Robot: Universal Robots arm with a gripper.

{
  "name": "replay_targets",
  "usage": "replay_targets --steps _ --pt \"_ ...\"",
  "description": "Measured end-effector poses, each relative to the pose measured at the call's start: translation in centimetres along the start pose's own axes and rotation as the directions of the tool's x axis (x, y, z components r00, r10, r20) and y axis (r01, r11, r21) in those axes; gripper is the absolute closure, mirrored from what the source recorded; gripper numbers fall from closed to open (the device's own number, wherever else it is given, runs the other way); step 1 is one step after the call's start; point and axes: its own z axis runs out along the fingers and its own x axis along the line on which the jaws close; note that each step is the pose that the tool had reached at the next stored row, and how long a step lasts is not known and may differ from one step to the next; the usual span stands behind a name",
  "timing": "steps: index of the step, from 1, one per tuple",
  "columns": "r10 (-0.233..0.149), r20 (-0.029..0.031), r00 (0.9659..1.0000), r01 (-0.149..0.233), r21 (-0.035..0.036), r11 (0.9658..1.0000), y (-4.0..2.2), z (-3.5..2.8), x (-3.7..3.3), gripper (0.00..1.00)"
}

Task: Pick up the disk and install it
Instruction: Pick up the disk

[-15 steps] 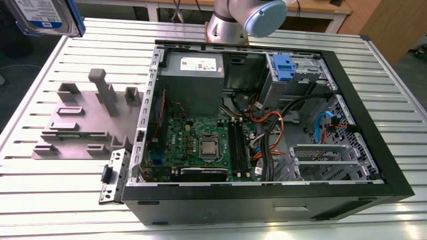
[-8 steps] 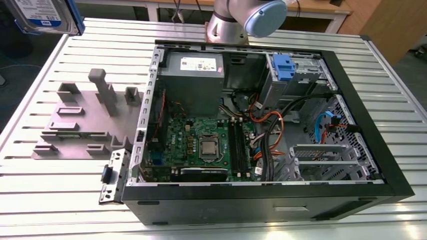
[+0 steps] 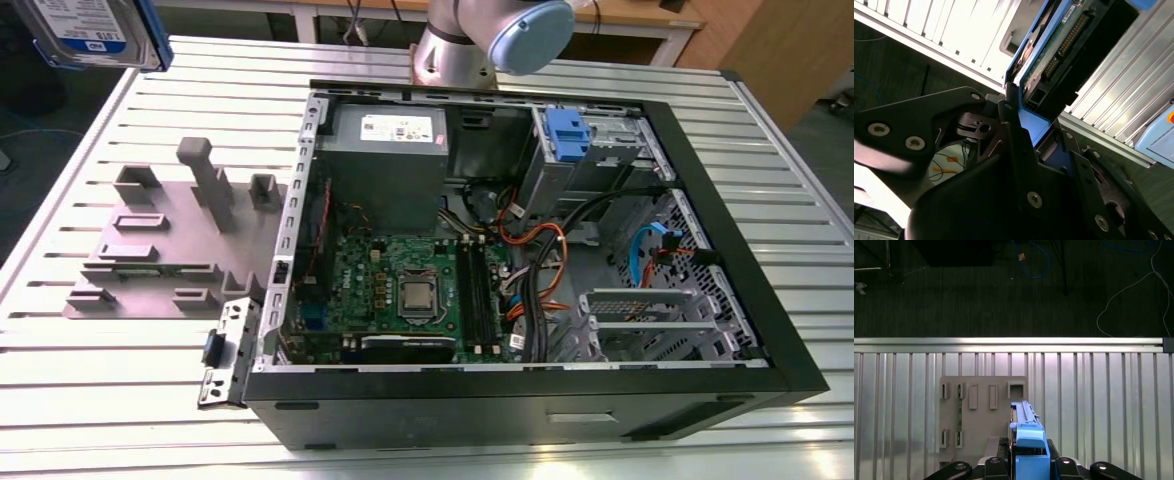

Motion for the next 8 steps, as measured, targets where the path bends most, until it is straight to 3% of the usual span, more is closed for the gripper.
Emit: replay_targets --steps 8 --pt "0.000 0.0000 1.0000 0.000 0.0000 1.0000 -0.18 -0.01 0.00 0.64"
